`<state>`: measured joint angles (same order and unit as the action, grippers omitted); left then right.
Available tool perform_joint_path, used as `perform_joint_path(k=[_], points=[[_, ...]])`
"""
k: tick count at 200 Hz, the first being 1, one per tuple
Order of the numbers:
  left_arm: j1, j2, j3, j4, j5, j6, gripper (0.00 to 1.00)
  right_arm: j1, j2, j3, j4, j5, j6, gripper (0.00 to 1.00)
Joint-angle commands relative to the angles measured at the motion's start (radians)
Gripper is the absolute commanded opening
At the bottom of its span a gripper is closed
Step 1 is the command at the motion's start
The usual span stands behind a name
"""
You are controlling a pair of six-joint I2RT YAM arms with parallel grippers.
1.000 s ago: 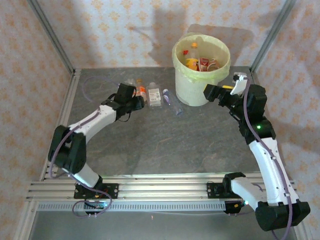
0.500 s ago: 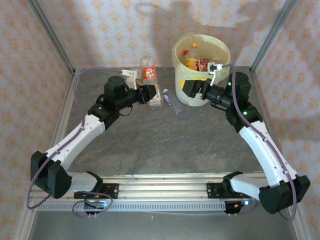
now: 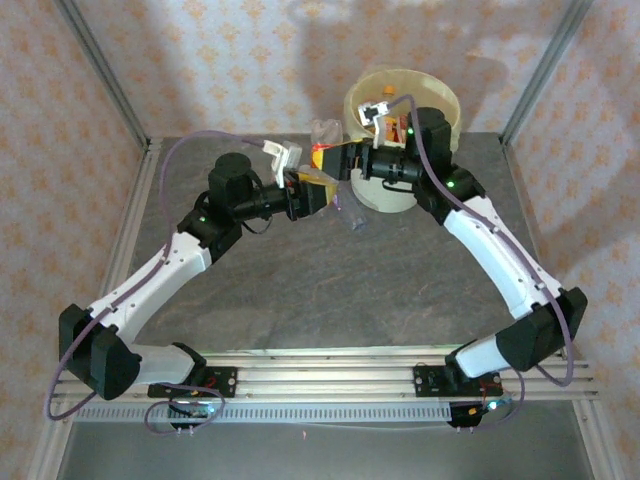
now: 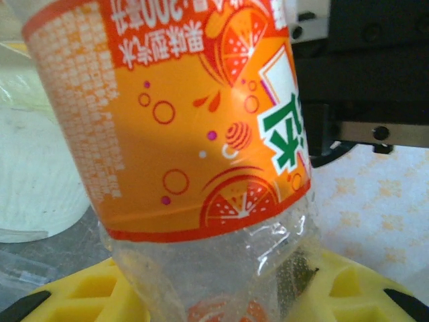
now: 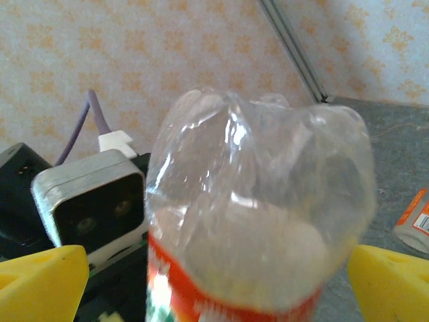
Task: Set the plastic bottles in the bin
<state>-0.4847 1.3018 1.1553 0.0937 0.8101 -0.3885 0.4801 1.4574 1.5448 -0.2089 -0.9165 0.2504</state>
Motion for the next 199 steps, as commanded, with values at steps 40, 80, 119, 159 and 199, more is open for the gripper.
perform_joint_path(k=[40, 80, 119, 159, 199], points=[[-0.014, 0.036, 0.072, -0.019, 0.072, 0.054, 0.30, 0.010, 0.063, 0.103, -0.040, -0.052, -0.016, 0.87], [-0.014, 0.029, 0.066, -0.031, 0.062, 0.065, 0.30, 0.010, 0.058, 0.100, -0.048, -0.024, -0.006, 0.58], [-0.014, 0.019, 0.067, -0.071, 0.035, 0.077, 0.33, 0.009, 0.057, 0.107, -0.052, -0.004, 0.006, 0.43], [-0.014, 0.003, 0.044, -0.058, -0.023, 0.060, 0.88, 0.009, 0.041, 0.121, -0.090, 0.162, -0.004, 0.38], [-0.012, -0.046, -0.002, -0.030, -0.122, 0.054, 1.00, -0.018, 0.042, 0.198, -0.215, 0.410, -0.075, 0.38]])
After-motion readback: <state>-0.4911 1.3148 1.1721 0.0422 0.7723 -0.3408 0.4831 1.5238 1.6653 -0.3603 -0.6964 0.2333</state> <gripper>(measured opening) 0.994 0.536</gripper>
